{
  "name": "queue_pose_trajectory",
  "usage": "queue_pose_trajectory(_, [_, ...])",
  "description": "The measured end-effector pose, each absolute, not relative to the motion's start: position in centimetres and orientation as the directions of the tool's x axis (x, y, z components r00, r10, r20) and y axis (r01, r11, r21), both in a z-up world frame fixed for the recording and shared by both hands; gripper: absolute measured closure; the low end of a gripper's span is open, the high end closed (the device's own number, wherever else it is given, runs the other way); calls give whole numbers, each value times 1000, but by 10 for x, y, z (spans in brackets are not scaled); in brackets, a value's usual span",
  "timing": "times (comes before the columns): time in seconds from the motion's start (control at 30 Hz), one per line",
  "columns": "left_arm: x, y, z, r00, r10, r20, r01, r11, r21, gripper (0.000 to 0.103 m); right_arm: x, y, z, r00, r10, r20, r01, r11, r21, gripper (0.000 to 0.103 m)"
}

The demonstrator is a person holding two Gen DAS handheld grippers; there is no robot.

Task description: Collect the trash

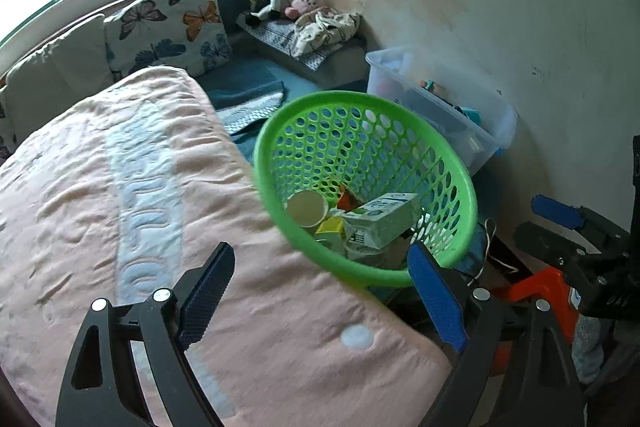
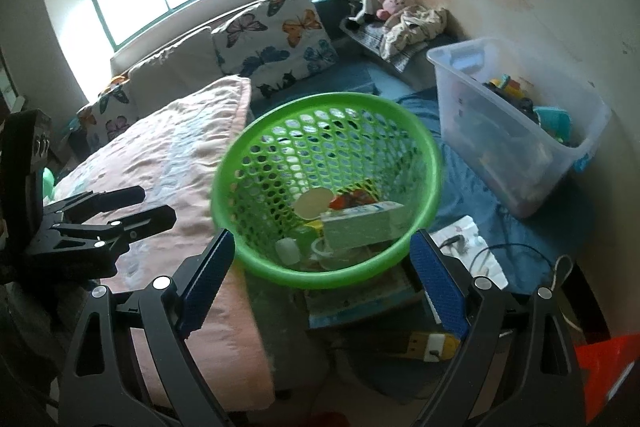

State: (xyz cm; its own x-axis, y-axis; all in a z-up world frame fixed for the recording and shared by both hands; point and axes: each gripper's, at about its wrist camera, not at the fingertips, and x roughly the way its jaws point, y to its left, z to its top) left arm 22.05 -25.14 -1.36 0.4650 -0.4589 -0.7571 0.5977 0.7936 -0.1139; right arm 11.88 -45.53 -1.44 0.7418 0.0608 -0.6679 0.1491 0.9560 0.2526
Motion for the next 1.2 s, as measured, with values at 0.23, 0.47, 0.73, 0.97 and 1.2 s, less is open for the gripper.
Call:
queue_pose_trajectory(0.23, [208,-215,1,519,-448,-728,556,824,-111,15,116,-427,-7,758,78,-647,110,963,245,14])
queue_pose_trajectory(0.47, [193,-178,12,577,-418,-702,502,859,-99,13,114,-401,-1,770,91,-632,81,968,237,14])
queue_pose_trajectory(0.73, [176,-131,17,632,-376,-678,422,900,-105,13,107,-369,8,781,99,-617,52,974,222,14])
queue_pose_trajectory(0.97, [160,-94,20,672,-310,-672,353,932,-77,13,102,-347,11,787,124,-605,24,973,230,14])
queue_pose_trajectory(1.2, [142,-64,19,706,-257,-660,297,953,-54,13,96,-329,11,788,147,-598,-3,972,234,12])
